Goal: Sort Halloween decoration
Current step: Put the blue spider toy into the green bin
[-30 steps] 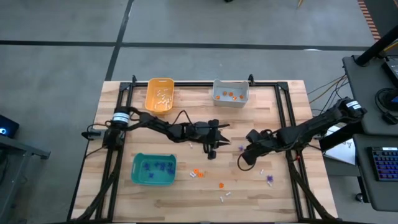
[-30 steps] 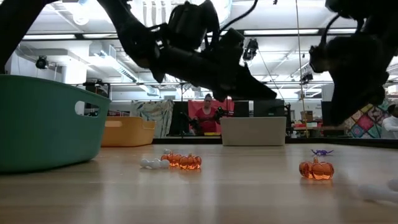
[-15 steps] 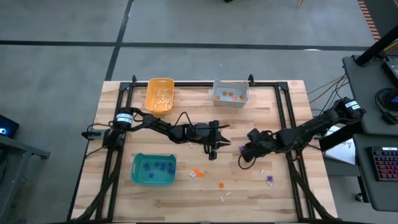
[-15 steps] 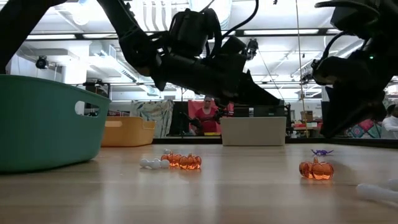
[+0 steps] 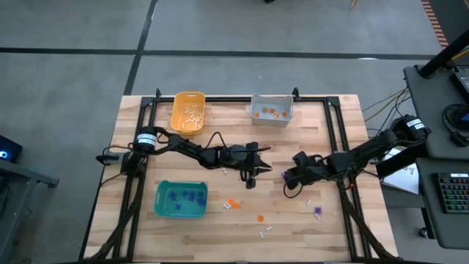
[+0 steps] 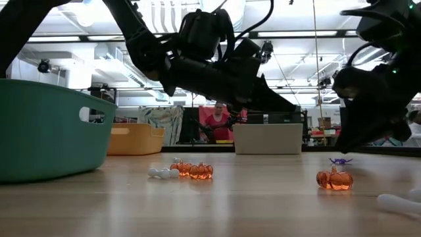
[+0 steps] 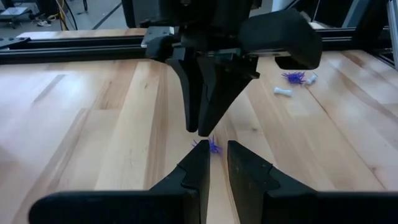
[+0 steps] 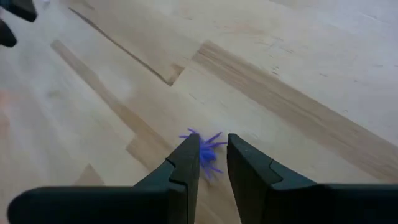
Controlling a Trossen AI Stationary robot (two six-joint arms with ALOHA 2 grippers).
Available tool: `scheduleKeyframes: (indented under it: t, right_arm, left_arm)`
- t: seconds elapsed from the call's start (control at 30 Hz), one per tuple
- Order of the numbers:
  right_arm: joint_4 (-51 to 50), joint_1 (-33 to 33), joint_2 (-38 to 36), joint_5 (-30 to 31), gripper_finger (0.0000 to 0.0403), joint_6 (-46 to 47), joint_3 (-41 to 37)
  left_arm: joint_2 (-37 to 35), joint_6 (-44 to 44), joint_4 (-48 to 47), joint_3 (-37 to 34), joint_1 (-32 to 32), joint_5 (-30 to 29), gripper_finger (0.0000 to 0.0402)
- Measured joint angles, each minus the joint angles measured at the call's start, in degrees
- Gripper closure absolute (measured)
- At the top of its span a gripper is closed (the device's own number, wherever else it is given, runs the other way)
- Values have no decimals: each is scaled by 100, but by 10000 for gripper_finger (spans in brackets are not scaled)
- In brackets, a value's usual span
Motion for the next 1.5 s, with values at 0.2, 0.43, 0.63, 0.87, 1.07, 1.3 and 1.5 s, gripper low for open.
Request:
scheduleKeyframes:
  t: [0.2, 0.43, 0.63, 0.87, 1.07, 1.3, 1.5]
  right_arm:
    - [224, 0, 0, 39, 332, 131, -234]
    - [493, 2, 0, 43, 332, 176, -345]
    - [868, 2, 0, 340, 332, 17, -409]
    - [761, 0, 0, 60, 332, -62, -409]
    - [844, 166, 206, -250, 332, 90, -406]
    - [2120, 149, 1003, -92, 332, -361, -395]
    - [2945, -3, 1306, -78, 332, -823, -402]
  left_arm:
    - [-2, -83, -4, 0, -2, 0, 364]
    - [-60, -124, 9, 0, -2, 0, 364]
    - [-98, -115, 17, 0, -4, 0, 364]
    - [-98, -204, 11, -2, -4, 7, 364]
    - [-103, -246, 9, -2, -4, 214, 364]
    - [-103, -246, 10, -2, -7, 232, 364]
    - [-105, -247, 9, -2, -4, 254, 364]
